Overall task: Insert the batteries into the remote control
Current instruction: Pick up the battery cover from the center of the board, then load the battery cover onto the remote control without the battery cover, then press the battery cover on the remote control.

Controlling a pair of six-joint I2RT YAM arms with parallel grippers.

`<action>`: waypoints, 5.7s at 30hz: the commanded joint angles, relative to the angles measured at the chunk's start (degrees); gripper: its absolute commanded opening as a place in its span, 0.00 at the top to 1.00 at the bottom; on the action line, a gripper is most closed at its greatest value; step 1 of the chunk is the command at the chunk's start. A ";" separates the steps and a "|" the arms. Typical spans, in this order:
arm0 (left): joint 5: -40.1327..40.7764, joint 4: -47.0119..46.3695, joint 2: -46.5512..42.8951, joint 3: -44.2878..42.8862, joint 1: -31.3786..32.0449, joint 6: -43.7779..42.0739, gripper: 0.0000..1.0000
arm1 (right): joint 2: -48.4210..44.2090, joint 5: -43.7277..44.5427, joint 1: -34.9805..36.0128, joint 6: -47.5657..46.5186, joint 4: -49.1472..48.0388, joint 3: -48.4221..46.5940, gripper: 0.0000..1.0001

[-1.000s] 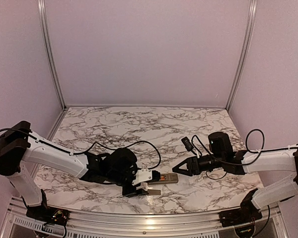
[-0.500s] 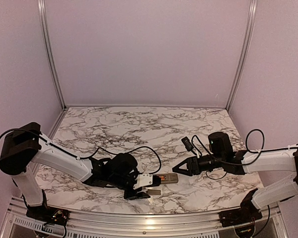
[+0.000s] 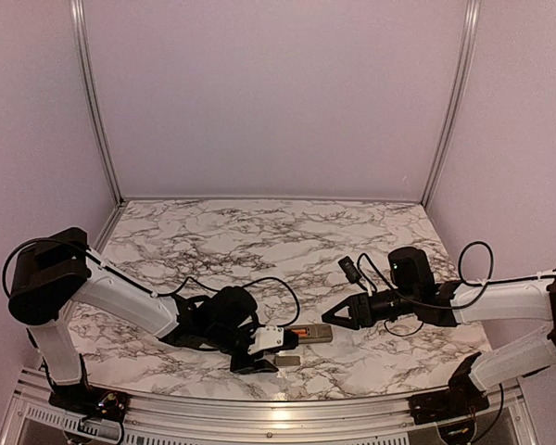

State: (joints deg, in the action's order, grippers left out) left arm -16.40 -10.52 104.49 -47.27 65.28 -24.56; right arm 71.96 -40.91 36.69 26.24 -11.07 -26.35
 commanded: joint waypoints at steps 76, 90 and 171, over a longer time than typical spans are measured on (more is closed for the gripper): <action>5.42 32.81 11.32 -31.79 -3.31 -2.58 0.83 | 4.88 -4.36 -7.06 -0.08 1.49 -1.64 0.43; 5.09 32.93 12.43 -32.28 -3.31 -2.73 0.82 | 6.32 -6.22 -7.07 0.17 0.16 -1.78 0.64; 11.22 27.61 11.56 -27.65 -4.65 4.25 0.48 | 13.68 -4.97 -2.19 3.65 -2.27 -6.46 0.95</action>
State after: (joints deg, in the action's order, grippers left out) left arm -7.46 14.66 116.18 -76.73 60.66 -21.76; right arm 84.90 -46.02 34.11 29.28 -12.99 -31.00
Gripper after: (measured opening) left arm 0.509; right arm 0.052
